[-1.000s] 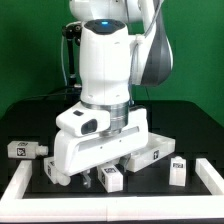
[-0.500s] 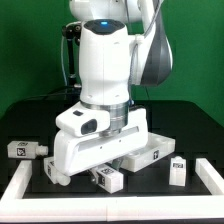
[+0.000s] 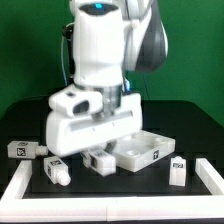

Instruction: Assemble one leg

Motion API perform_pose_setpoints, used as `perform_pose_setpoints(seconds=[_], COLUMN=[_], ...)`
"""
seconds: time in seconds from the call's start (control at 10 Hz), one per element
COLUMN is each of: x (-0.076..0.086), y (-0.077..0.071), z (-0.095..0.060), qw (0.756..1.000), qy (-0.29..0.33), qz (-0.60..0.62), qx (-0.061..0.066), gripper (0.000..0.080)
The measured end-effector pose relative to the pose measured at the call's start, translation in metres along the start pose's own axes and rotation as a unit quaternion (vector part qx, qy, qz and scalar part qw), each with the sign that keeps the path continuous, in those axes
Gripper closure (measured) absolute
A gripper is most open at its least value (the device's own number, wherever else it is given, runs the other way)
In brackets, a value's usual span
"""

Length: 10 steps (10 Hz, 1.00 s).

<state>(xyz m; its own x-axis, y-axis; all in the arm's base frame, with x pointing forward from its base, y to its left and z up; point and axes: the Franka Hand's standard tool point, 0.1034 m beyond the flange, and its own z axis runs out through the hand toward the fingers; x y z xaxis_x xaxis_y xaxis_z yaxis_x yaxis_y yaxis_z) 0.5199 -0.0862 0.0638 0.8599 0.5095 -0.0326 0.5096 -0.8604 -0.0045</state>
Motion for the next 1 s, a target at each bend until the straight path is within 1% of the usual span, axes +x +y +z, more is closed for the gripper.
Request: perform_pose_setpoints(seconds=[0.1,0.2,0.3,0.4,0.7,0.8,0.9,1.0], x=[-0.022,-0.036,-0.035,-0.035,-0.035,-0.038,-0.052,-0.08], y=[-0.006,-0.017,-0.022,-0.021,-0.021,-0.024,-0.035,-0.041], z=[-0.023,-0.034,-0.032,-0.03,-0.03,-0.029,-0.023,-0.015], qw=[1.0,0.999,0.999,0.999,0.999,0.998,0.997,0.997], qy=[0.007,0.016,0.018,0.017,0.016,0.019,0.021,0.013], qz=[0.027,0.043,0.039,0.039,0.039,0.053,0.071,0.081], qx=[-0.006,-0.01,-0.011,-0.01,-0.01,-0.013,-0.016,-0.012], gripper=[0.0521,0.0521,0.052,0.0518,0.0518,0.0518,0.0518,0.0518])
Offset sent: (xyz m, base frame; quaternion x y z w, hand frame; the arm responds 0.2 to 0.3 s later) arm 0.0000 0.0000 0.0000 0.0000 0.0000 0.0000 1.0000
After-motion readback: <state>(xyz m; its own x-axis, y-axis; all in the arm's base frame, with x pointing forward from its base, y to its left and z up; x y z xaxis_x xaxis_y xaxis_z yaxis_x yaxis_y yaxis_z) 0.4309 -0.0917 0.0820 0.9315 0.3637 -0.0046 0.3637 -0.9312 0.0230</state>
